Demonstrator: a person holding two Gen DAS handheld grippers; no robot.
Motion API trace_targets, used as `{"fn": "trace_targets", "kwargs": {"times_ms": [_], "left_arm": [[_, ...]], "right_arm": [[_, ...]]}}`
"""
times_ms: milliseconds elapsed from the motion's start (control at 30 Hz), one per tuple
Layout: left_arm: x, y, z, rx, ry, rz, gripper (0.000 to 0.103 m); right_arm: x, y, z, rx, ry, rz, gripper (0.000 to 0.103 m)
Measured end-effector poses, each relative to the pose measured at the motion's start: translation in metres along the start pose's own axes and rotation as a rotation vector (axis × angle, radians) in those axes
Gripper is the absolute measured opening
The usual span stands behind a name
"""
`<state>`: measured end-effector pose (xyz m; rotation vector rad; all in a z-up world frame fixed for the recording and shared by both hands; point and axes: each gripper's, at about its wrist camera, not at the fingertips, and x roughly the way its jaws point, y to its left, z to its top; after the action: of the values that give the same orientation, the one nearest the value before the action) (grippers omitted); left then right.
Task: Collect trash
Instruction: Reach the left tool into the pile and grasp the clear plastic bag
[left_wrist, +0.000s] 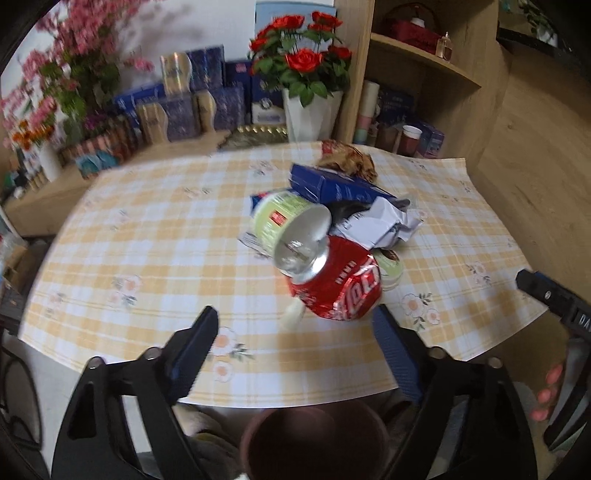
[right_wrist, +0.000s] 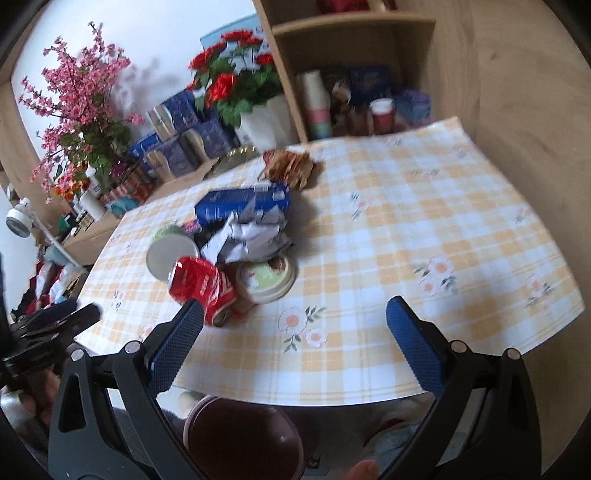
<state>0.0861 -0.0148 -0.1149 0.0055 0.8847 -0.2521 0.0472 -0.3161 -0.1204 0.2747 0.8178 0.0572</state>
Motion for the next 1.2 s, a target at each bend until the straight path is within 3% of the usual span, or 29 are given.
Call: {"fn": "trace_targets", "kwargs": {"times_ms": [133, 300, 500, 667, 900, 1067, 1200], "left_arm": [[0.04, 0.001, 0.001, -0.049, 0.073, -0.079, 0.047], [0.07, -0.01, 0.01, 0.039, 0.058, -0.071, 0.027], [0.075, -0.003, 0.021, 0.073, 0.023, -0.089, 0.026], [0.075, 0.015, 0.026, 0.017, 0.011, -0.067, 0.026], [0.073, 0.028, 0.025, 0.026, -0.003, -0.053, 0.026], [0.076, 0.025, 0.024, 0.001, 0.011, -0.162, 0.023], [0.092, 0.025, 0.032, -0.12, 0.039, -0.213, 0.023]], "right_arm": [[0.016, 0.004, -0.004, -0.089, 0.025, -0.073, 0.097], [0.029, -0.012, -0.006, -0.032, 0.049, -0.045, 0.097], [0.042, -0.023, -0.007, 0.007, 0.07, -0.023, 0.097], [0.05, -0.02, -0.008, 0.003, 0.08, 0.0, 0.097], [0.06, -0.003, -0.007, -0.023, 0.125, 0.107, 0.097], [0.063, 0.009, -0.005, -0.045, 0.114, 0.099, 0.097], [0.062, 0.011, -0.004, -0.046, 0.111, 0.108, 0.097]]}}
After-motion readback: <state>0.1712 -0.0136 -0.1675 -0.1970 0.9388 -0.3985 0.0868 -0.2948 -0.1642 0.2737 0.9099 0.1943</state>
